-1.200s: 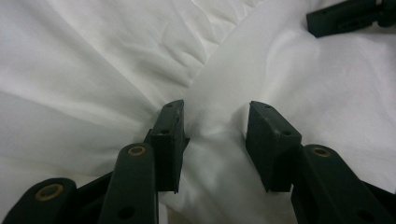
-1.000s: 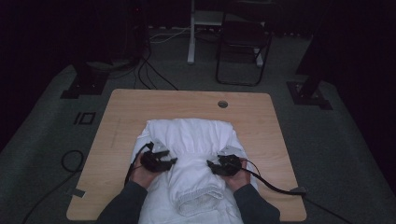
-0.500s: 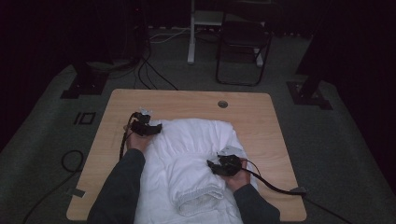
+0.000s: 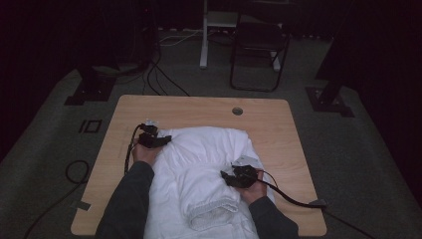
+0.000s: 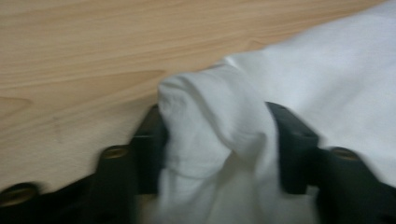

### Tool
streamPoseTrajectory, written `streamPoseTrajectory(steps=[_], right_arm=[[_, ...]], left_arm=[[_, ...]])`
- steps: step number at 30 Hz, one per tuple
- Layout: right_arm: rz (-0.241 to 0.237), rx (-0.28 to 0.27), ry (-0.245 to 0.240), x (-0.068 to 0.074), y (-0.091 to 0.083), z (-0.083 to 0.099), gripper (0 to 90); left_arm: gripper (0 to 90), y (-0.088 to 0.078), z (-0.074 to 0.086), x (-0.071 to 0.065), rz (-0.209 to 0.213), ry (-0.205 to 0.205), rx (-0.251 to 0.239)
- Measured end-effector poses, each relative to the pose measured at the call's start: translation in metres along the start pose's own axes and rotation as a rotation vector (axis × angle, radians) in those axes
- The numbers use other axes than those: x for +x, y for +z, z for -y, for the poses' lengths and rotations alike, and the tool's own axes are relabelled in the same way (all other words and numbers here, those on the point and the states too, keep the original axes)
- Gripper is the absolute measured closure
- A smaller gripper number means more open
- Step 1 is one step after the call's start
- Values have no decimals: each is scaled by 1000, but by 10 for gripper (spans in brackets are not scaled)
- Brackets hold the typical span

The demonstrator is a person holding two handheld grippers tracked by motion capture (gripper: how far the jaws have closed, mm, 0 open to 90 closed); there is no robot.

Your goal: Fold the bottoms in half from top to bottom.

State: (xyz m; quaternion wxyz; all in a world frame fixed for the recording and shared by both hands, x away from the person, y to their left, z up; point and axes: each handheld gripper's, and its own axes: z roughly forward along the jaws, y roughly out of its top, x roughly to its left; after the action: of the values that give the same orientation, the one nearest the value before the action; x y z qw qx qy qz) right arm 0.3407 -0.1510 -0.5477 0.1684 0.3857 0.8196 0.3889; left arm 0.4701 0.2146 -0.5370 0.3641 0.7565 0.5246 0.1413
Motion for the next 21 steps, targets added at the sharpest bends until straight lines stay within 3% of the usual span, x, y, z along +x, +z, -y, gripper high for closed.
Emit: streamPoseTrajectory(steps=[6, 10, 14, 17, 19, 21], right_arm=[[1, 0, 4, 0, 0, 0, 403], [-7, 9, 8, -1, -1, -1, 405], [-37, 27, 11, -7, -7, -8, 499], [15, -29, 14, -21, -22, -20, 512], [49, -76, 78, -40, -30, -32, 493], [83, -86, 123, -59, -29, -43, 465]], left_arm=[[722, -1, 1, -5, 10, 16, 21], [758, -1, 0, -7, 1, 24, 27], [757, -1, 1, -7, 8, 21, 24], [757, -1, 1, -6, 14, 18, 23], [756, -1, 1, -6, 13, 18, 23], [756, -1, 1, -6, 11, 17, 24]])
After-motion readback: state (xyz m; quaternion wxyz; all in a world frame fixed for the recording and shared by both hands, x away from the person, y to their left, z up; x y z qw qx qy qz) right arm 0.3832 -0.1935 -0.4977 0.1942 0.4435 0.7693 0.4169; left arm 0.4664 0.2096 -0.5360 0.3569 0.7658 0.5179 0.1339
